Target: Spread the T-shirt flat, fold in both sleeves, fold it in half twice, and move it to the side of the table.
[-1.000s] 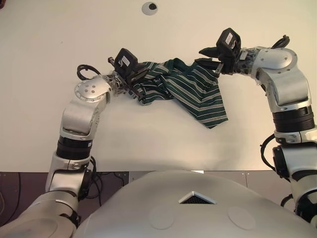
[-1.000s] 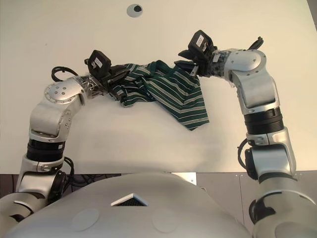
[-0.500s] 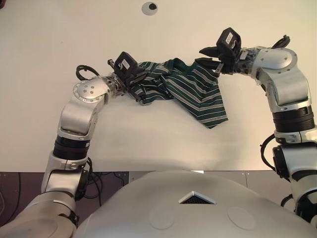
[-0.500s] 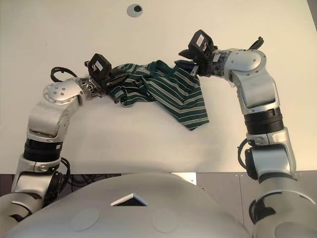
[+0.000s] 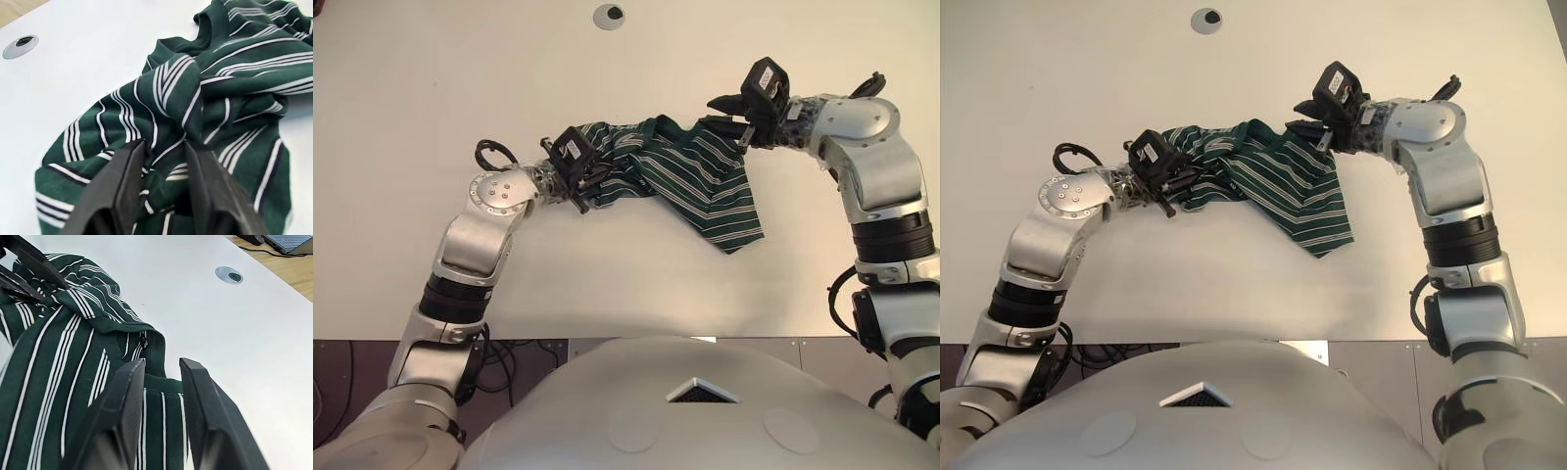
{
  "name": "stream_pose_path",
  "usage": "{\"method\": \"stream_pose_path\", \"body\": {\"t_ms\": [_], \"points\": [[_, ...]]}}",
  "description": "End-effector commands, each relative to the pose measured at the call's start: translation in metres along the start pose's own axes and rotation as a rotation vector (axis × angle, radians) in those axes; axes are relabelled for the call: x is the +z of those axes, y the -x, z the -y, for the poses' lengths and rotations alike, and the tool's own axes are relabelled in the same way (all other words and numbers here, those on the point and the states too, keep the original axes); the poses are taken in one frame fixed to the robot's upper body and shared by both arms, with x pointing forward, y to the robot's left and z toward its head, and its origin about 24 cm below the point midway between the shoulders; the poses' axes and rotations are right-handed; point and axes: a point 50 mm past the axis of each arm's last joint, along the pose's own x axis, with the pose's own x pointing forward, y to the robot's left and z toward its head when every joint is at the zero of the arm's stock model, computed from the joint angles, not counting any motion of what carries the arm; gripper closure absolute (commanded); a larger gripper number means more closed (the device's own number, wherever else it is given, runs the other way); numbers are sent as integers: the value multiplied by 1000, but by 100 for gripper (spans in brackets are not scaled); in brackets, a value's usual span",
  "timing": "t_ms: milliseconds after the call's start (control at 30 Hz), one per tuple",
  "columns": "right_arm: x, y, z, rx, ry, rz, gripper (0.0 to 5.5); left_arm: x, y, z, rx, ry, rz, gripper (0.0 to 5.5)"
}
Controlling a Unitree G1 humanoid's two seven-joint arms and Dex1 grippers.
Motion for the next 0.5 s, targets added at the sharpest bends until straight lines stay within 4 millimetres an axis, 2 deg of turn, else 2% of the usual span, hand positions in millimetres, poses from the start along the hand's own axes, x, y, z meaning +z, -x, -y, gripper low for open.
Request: {"method": "stream_pose_path", "body": {"t_ms": [33,100,433,500], "points": [[2,-1,-1,-1,-7,12,422,-5,-1,-4,20,-14,-25,356],[2,-1,-1,-2,-8,15,422,-7,-2,-6,34,-19,-34,323],[4,-2,0,-3,-8,21,422,-1,-1,-8,52,9,25,323],[4,-2,0,-3,-7,20,422,1,0,-9,54,14,37,351]]}}
